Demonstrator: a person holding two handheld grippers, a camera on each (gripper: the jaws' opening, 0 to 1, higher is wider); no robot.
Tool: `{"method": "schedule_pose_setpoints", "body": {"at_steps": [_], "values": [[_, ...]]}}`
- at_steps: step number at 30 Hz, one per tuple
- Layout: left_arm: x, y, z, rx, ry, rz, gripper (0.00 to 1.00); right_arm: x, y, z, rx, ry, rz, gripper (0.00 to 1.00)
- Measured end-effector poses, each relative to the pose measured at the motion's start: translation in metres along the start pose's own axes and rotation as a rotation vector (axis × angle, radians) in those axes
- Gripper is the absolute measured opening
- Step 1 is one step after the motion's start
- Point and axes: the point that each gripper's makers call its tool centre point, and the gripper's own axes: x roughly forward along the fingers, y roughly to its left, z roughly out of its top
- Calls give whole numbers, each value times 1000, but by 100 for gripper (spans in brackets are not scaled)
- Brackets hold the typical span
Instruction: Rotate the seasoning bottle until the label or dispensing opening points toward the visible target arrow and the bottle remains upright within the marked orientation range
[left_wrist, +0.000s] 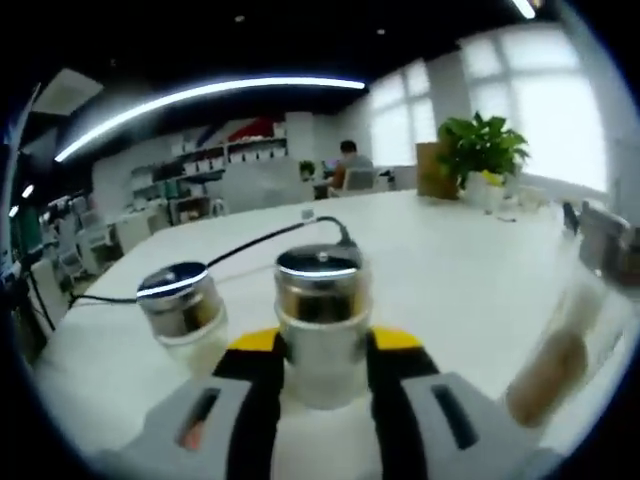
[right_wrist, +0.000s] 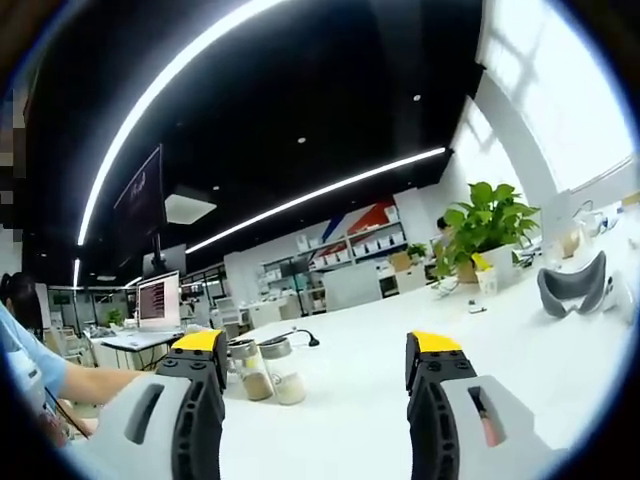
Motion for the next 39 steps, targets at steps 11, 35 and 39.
{"method": "schedule_pose_setpoints", "body": {"at_steps": [11, 35, 39], "values": [[-36, -14, -4, -12, -40, -89, 34, 0, 2, -2, 0, 5, 3, 75], [-94, -64, -11, -76, -57, -389, 34, -2, 3, 1, -6, 2, -8, 74], [-92, -63, -16, -73, -46, -388, 34, -1, 3, 0, -5, 7, -9, 74]]}}
